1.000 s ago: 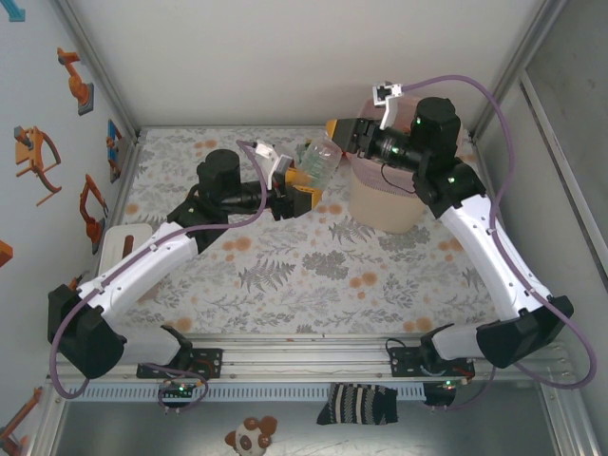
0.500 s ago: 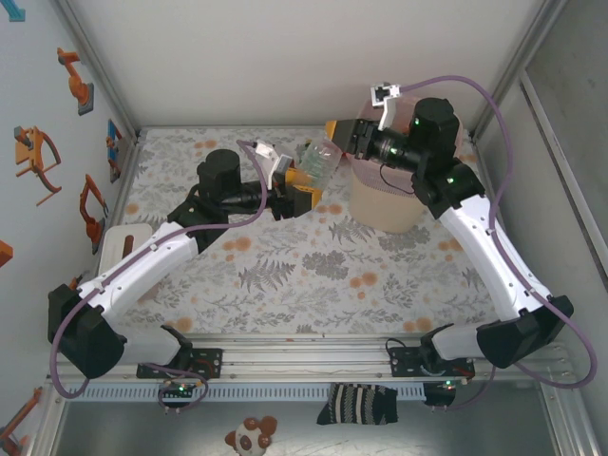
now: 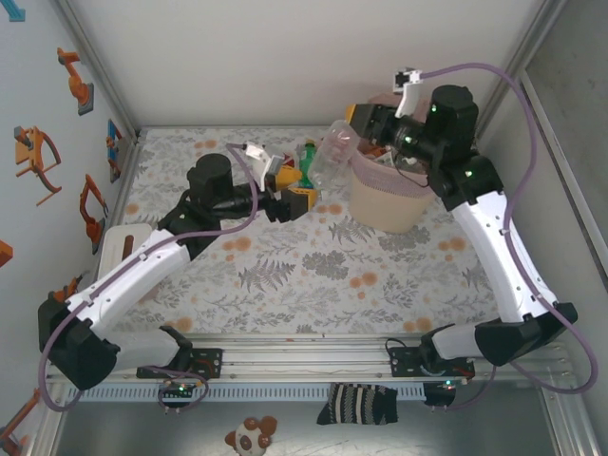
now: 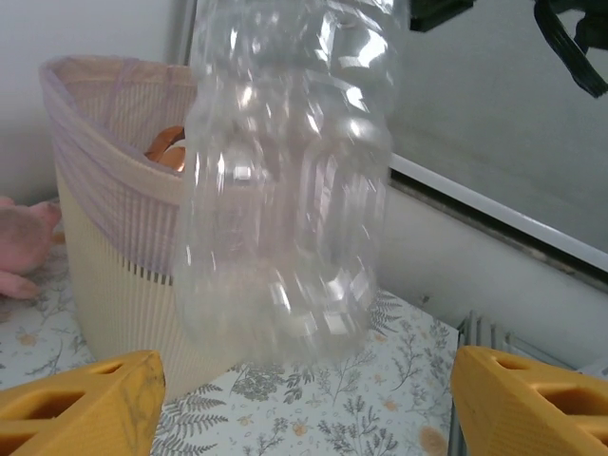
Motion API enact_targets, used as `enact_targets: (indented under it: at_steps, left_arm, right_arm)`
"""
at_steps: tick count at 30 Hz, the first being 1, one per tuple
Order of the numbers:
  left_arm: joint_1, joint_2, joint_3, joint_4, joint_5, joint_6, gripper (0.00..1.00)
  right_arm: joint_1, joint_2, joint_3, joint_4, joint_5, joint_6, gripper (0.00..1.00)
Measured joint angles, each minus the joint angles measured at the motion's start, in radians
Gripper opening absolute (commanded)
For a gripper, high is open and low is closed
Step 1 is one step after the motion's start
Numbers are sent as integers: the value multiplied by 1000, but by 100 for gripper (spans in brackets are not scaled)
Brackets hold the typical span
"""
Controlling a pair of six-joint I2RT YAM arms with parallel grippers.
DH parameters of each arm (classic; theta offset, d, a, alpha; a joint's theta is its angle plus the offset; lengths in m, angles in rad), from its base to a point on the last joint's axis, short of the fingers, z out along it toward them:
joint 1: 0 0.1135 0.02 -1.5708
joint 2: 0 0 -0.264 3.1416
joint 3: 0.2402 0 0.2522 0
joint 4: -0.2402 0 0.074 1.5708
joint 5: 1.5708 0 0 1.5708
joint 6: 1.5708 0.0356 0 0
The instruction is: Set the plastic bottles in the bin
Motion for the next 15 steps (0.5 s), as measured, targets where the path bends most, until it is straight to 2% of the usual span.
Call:
enact_targets:
  at_steps: [9,15]
  left_arm:
    - [0,-72,-37,-30,-46,18,79]
    - [0,-82,-42,-53,-56,26,79]
  right_arm:
    - [-187,101,239,-187,142,-126,24]
    - [-267,201,365,-340,275,-235,24]
